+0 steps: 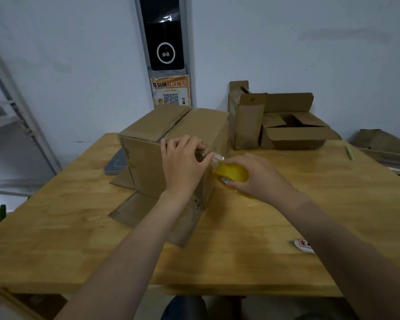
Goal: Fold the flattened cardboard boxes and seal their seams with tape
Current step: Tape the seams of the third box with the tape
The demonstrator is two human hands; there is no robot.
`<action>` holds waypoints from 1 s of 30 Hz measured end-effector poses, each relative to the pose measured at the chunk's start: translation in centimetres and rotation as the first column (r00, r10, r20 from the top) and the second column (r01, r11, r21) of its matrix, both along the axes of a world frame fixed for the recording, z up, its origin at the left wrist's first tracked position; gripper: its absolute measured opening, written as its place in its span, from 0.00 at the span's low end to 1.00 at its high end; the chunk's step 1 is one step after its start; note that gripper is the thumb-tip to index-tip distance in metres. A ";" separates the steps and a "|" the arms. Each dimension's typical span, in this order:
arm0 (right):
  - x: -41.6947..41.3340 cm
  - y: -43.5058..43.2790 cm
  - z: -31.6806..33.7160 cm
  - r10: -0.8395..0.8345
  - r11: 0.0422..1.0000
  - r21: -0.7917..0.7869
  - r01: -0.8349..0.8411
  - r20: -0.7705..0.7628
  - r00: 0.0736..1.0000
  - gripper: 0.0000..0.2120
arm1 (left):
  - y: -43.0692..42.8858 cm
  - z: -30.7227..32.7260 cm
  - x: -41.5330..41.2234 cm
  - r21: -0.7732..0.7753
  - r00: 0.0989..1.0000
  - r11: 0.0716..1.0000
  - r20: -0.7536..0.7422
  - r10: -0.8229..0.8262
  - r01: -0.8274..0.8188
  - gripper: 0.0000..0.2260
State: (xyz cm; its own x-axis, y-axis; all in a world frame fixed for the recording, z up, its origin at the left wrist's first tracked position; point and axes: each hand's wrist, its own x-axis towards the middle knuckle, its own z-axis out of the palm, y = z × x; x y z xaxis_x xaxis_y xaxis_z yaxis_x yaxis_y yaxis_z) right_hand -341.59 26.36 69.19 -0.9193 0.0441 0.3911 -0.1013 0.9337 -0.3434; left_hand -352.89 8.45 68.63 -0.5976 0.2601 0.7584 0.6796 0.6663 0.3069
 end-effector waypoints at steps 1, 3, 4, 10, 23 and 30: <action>-0.4 -0.1 0.1 -0.002 1.000 0.000 0.002 0.024 1.000 0.28 | -0.1 -0.2 -0.2 0.011 1.000 1.000 -0.010 -0.008 0.009 0.16; -1.0 -0.2 0.2 0.007 1.000 0.000 -0.007 0.072 0.997 0.30 | -0.4 -0.5 -0.6 0.021 0.999 0.999 -0.030 -0.028 0.029 0.15; -1.1 -0.3 0.1 0.020 1.000 0.001 -0.020 0.091 0.996 0.31 | -0.6 -0.7 -0.9 0.014 0.999 0.999 -0.038 -0.037 0.038 0.16; -0.6 -0.7 0.1 0.069 0.998 -0.002 -0.069 0.135 0.988 0.33 | -1.4 -1.1 -1.3 0.011 0.991 0.993 -0.070 -0.115 0.116 0.16; -3.9 -0.6 7.2 -0.161 0.964 0.186 0.192 -0.170 0.972 0.22 | -6.6 -0.7 -2.7 0.194 0.822 0.822 0.100 -0.560 0.536 0.17; -6.2 2.4 7.3 -0.188 0.979 0.108 0.170 0.190 0.964 0.33 | -6.6 1.6 -3.2 0.210 0.699 0.779 0.349 -0.624 0.590 0.16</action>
State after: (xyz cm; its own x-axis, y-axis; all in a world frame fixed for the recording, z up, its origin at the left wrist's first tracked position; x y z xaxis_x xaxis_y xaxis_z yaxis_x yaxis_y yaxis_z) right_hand -347.80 28.75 76.51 -0.9589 0.1883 0.2122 0.1322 0.9583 -0.2533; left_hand -356.13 1.89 70.21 -0.5703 0.6201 0.5387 0.7448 0.1136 0.6576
